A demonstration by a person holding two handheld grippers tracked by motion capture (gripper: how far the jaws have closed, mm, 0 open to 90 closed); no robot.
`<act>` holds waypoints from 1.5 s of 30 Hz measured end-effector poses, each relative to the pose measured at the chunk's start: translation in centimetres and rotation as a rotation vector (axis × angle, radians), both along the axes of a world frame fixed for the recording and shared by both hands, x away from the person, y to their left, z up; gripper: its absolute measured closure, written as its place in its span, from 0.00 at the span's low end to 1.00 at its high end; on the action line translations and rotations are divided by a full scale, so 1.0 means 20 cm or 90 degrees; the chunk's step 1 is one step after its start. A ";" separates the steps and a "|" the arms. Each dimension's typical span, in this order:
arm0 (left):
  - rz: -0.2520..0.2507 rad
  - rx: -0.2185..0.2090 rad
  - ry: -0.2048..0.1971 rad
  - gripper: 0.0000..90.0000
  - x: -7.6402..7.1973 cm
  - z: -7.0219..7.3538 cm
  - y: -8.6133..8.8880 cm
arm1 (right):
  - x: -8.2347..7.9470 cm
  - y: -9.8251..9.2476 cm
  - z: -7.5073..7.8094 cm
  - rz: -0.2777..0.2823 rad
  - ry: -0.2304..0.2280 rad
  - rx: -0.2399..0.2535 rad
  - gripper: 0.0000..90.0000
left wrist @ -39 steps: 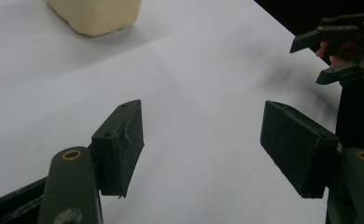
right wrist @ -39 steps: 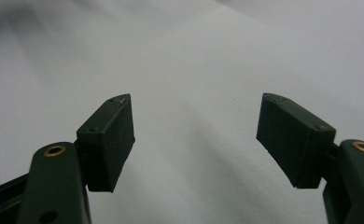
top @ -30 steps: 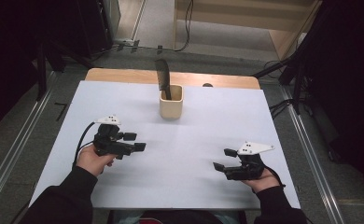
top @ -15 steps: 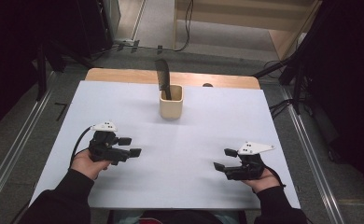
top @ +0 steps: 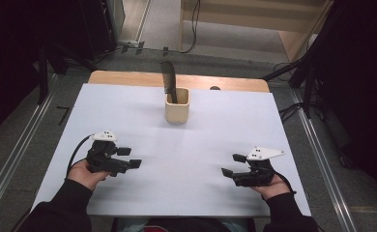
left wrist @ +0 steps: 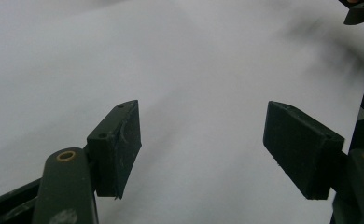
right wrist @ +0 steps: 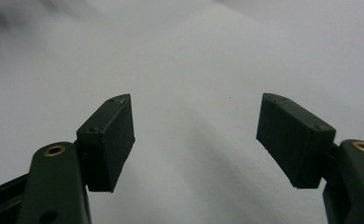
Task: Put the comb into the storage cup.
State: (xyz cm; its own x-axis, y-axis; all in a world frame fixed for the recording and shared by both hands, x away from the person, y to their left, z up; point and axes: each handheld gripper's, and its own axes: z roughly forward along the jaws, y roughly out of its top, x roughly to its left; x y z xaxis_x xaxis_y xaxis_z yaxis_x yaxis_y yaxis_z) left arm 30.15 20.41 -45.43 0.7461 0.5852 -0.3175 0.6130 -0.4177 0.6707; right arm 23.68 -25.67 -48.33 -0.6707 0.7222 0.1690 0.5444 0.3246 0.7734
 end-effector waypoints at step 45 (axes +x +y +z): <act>0.010 0.002 0.001 0.31 -0.01 -0.01 0.06 | 0.00 0.00 0.00 0.003 0.005 -0.004 0.29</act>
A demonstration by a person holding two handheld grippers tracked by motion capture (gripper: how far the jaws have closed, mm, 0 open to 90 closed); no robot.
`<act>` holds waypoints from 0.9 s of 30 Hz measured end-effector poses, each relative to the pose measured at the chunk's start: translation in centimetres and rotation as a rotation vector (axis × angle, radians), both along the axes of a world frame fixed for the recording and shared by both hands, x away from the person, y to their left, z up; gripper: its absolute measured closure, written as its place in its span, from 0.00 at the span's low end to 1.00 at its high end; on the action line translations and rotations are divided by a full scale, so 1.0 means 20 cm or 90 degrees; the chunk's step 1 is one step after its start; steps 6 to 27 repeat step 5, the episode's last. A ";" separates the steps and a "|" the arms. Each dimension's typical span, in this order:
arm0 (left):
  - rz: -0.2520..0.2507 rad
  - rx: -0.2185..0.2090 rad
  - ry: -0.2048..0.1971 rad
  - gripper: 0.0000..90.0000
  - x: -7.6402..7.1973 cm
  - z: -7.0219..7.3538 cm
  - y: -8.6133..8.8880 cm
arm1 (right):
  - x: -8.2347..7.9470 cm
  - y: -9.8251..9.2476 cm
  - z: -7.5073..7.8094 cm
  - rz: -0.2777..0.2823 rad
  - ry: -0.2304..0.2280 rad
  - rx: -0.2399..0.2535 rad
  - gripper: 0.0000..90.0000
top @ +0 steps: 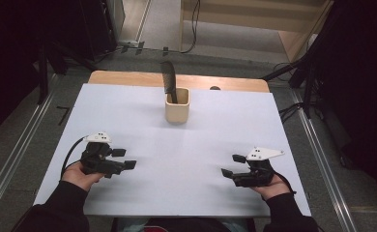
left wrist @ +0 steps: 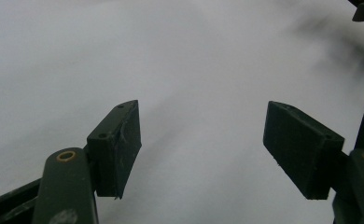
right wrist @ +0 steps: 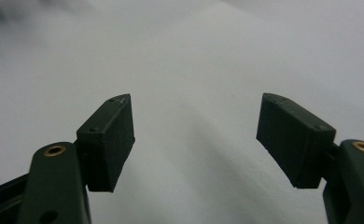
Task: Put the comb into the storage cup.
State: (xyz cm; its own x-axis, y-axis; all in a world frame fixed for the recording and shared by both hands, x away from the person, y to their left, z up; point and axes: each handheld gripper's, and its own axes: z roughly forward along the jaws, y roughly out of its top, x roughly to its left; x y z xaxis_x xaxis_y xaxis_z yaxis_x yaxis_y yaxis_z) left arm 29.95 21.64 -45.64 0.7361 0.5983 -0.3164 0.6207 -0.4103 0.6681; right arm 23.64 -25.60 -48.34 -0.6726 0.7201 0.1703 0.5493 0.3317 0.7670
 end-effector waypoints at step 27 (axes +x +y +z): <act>0.001 0.000 0.000 0.31 0.00 0.00 0.00 | 0.00 0.00 0.00 0.000 0.001 0.000 0.29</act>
